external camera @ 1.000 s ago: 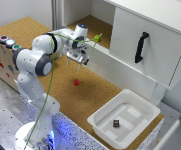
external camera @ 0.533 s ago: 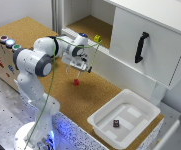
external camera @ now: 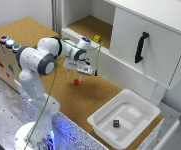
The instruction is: Go towards the pink block and lift it
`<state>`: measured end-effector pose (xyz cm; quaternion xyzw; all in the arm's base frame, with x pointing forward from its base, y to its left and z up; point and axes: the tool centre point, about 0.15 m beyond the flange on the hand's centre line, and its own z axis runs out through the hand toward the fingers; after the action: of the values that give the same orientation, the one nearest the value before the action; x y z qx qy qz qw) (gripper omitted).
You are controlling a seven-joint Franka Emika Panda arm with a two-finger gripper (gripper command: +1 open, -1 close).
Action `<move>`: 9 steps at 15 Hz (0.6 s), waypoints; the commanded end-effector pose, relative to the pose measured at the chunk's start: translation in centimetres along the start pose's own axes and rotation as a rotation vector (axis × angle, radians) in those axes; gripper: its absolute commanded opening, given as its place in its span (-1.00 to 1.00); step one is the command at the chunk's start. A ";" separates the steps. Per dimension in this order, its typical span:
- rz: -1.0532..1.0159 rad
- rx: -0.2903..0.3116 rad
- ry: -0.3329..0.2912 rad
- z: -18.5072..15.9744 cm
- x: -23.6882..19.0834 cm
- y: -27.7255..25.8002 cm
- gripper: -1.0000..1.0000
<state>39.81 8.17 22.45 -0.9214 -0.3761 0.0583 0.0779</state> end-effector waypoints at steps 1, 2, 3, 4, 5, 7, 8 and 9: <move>-0.032 -0.058 0.011 0.8 0.7 2.4 1.00; -0.042 -0.076 0.000 0.7 0.5 2.4 1.00; -0.049 -0.097 -0.010 0.5 0.0 2.4 1.00; -0.047 -0.112 -0.010 0.2 -0.4 2.4 1.00; -0.040 -0.125 -0.006 -0.1 -1.0 2.2 1.00; -0.033 -0.144 -0.008 -0.1 -2.0 1.4 1.00; -0.030 -0.141 -0.010 0.1 -2.3 1.0 1.00; -0.021 -0.135 -0.009 0.7 -2.6 0.6 1.00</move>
<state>41.04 6.54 21.90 -0.9156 -0.3964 0.0527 0.0420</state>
